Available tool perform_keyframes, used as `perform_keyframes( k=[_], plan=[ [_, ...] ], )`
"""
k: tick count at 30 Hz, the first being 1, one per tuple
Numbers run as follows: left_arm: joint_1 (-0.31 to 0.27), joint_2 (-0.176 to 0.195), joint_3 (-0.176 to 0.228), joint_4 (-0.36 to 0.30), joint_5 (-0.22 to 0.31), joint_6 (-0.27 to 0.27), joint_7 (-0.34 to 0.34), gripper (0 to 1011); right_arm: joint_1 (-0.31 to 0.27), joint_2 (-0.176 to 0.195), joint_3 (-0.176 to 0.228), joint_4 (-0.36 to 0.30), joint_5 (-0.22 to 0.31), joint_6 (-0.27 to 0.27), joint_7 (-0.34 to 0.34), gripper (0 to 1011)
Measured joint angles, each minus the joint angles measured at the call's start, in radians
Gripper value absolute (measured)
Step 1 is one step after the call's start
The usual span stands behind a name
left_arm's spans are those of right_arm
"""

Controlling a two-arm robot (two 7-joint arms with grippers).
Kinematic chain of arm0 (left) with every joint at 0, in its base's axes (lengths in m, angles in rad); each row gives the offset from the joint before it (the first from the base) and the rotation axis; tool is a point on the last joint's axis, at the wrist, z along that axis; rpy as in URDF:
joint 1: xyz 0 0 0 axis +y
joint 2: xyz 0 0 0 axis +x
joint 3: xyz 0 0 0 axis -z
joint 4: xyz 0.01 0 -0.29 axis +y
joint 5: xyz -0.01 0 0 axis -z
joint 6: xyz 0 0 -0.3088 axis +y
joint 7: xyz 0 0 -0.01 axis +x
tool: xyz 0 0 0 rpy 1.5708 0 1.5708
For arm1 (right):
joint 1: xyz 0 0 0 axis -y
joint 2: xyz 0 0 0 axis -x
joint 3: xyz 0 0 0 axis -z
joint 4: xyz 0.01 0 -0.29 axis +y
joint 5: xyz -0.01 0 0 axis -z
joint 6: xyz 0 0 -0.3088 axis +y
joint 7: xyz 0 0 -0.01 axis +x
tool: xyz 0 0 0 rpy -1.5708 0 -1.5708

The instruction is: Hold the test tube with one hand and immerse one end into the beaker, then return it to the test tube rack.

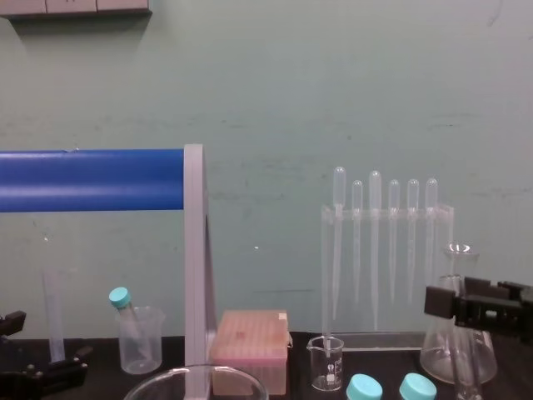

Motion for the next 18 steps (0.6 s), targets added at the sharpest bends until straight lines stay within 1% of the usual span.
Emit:
perform_keyframes(
  k=[18],
  plan=[
    [0.000, 0.000, 0.000, 0.000, 0.000, 0.000, 0.000, 1000, 0.031, -0.018, -0.021, 0.039, -0.029, 0.022, -0.009, 1000]
  ],
)
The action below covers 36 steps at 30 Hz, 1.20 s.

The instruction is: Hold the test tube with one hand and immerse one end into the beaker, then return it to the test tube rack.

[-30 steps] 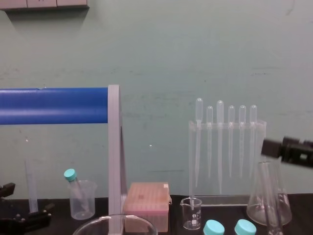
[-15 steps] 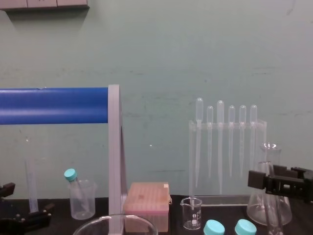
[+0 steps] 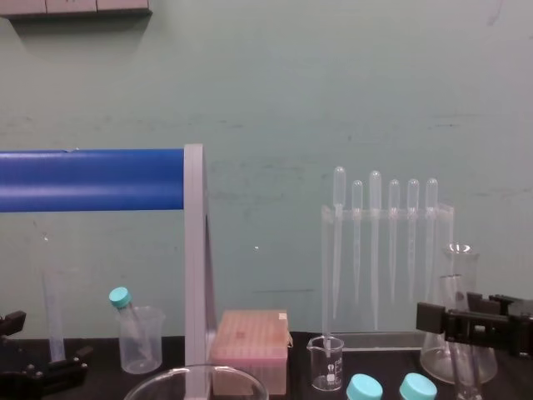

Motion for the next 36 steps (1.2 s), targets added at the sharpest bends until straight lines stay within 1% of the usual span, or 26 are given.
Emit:
perform_keyframes(
  k=[19, 22, 25, 27, 29, 32, 34, 36],
  plan=[
    [0.000, 0.000, 0.000, 0.000, 0.000, 0.000, 0.000, 1000, 0.001, -0.001, 0.000, 0.001, -0.001, 0.000, 0.000, 994],
    [0.000, 0.000, 0.000, 0.000, 0.000, 0.000, 0.000, 1000, 0.001, -0.001, 0.000, 0.000, -0.001, 0.000, 0.000, 934],
    [0.000, 0.000, 0.000, 0.000, 0.000, 0.000, 0.000, 1000, 0.001, -0.001, 0.000, 0.000, -0.001, 0.000, 0.001, 842],
    [0.000, 0.000, 0.000, 0.000, 0.000, 0.000, 0.000, 1000, 0.000, -0.001, 0.000, 0.000, 0.000, 0.000, 0.001, 824],
    [0.000, 0.000, 0.000, 0.000, 0.000, 0.000, 0.000, 1000, 0.000, -0.001, 0.001, 0.000, 0.000, 0.000, 0.001, 735],
    [0.000, 0.000, 0.000, 0.000, 0.000, 0.000, 0.000, 1000, 0.000, -0.001, 0.001, 0.000, 0.000, 0.000, 0.001, 658],
    [0.000, 0.000, 0.000, 0.000, 0.000, 0.000, 0.000, 1000, 0.000, -0.001, 0.001, -0.001, 0.000, 0.000, 0.001, 578],
    [0.000, 0.000, 0.000, 0.000, 0.000, 0.000, 0.000, 1000, 0.000, -0.001, 0.001, -0.001, 0.000, 0.000, 0.001, 538]
  ],
)
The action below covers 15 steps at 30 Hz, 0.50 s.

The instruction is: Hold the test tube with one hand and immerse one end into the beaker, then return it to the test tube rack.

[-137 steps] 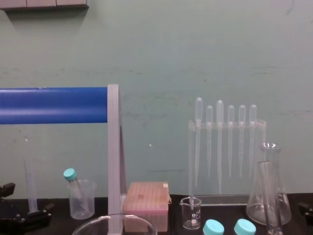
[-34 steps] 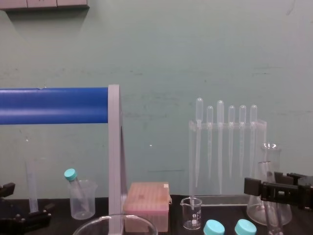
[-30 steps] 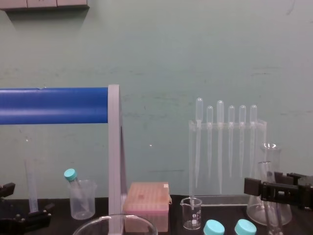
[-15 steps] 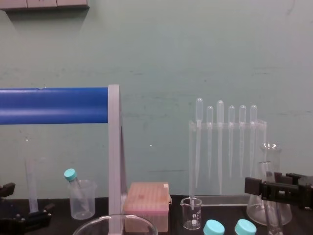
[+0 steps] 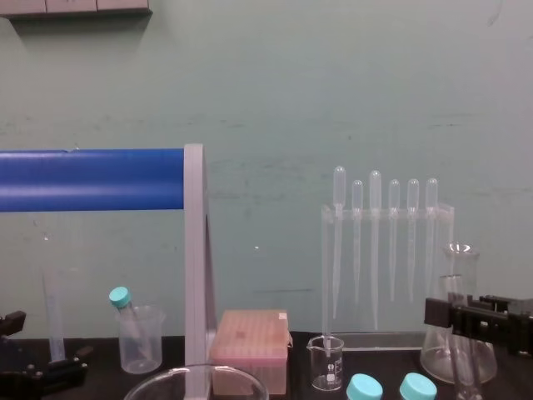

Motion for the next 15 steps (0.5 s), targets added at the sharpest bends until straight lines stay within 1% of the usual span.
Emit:
perform_keyframes(
  k=[2, 7, 9, 15],
  plan=[
    [0.000, 0.000, 0.000, 0.000, 0.000, 0.000, 0.000, 1000, 0.000, 0.000, 0.000, 0.000, 0.000, 0.000, 0.000, 453],
    [0.000, 0.000, 0.000, 0.000, 0.000, 0.000, 0.000, 1000, 0.000, 0.000, 0.000, 0.000, 0.000, 0.000, 0.000, 314],
    [0.000, 0.000, 0.000, 0.000, 0.000, 0.000, 0.000, 1000, 0.000, 0.000, 0.000, 0.000, 0.000, 0.000, 0.001, 234],
    [0.000, 0.000, 0.000, 0.000, 0.000, 0.000, 0.000, 1000, 0.000, 0.000, 0.000, 0.000, 0.000, 0.000, 0.001, 228]
  ],
)
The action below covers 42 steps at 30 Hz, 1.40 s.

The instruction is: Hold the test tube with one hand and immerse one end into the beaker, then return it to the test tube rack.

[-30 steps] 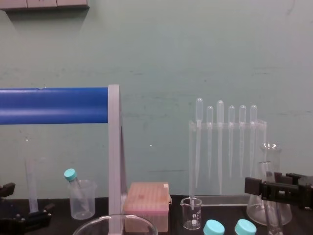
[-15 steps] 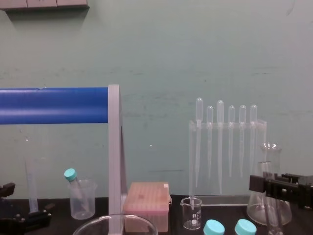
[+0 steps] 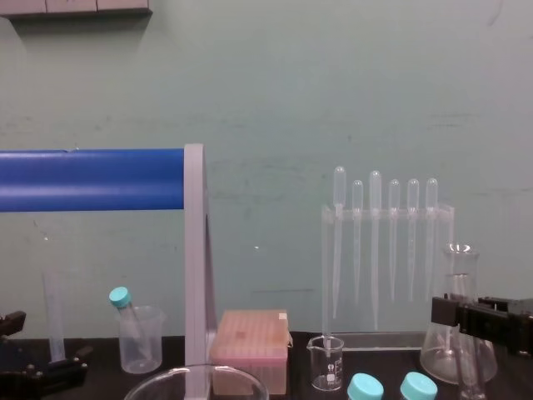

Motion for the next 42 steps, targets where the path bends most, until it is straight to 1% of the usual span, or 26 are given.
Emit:
perform_keyframes(
  k=[8, 13, 21, 24, 27, 30, 31, 33, 34, 37, 38, 42],
  plan=[
    [0.000, 0.000, 0.000, 0.000, 0.000, 0.000, 0.000, 1000, 0.000, 0.000, 0.000, 0.000, 0.000, -0.002, 0.000, 229],
    [0.000, 0.000, 0.000, 0.000, 0.000, 0.000, 0.000, 1000, -0.002, -0.001, 0.018, -0.009, 0.014, -0.031, 0.019, 228],
    [0.000, 0.000, 0.000, 0.000, 0.000, 0.000, 0.000, 1000, 0.002, 0.000, 0.056, -0.041, 0.060, -0.071, 0.054, 228],
    [0.000, 0.000, 0.000, 0.000, 0.000, 0.000, 0.000, 1000, 0.018, -0.003, 0.067, -0.054, 0.077, -0.098, 0.075, 228],
    [0.000, 0.000, 0.000, 0.000, 0.000, 0.000, 0.000, 1000, 0.036, -0.012, 0.067, -0.054, 0.085, -0.114, 0.095, 228],
    [0.000, 0.000, 0.000, 0.000, 0.000, 0.000, 0.000, 1000, 0.067, -0.028, 0.053, -0.043, 0.086, -0.136, 0.123, 229],
    [0.000, 0.000, 0.000, 0.000, 0.000, 0.000, 0.000, 1000, 0.087, -0.039, 0.040, -0.033, 0.080, -0.150, 0.138, 228],
    [0.000, 0.000, 0.000, 0.000, 0.000, 0.000, 0.000, 1000, 0.104, -0.049, 0.026, -0.019, 0.073, -0.160, 0.151, 228],
    [0.000, 0.000, 0.000, 0.000, 0.000, 0.000, 0.000, 1000, 0.124, -0.061, 0.010, -0.003, 0.058, -0.170, 0.162, 228],
    [0.000, 0.000, 0.000, 0.000, 0.000, 0.000, 0.000, 1000, 0.150, -0.077, -0.016, 0.018, 0.035, -0.181, 0.174, 228],
    [0.000, 0.000, 0.000, 0.000, 0.000, 0.000, 0.000, 1000, 0.165, -0.086, -0.030, 0.033, 0.021, -0.187, 0.178, 228],
    [0.000, 0.000, 0.000, 0.000, 0.000, 0.000, 0.000, 1000, 0.189, -0.106, -0.052, 0.059, -0.003, -0.195, 0.179, 228]
  ],
)
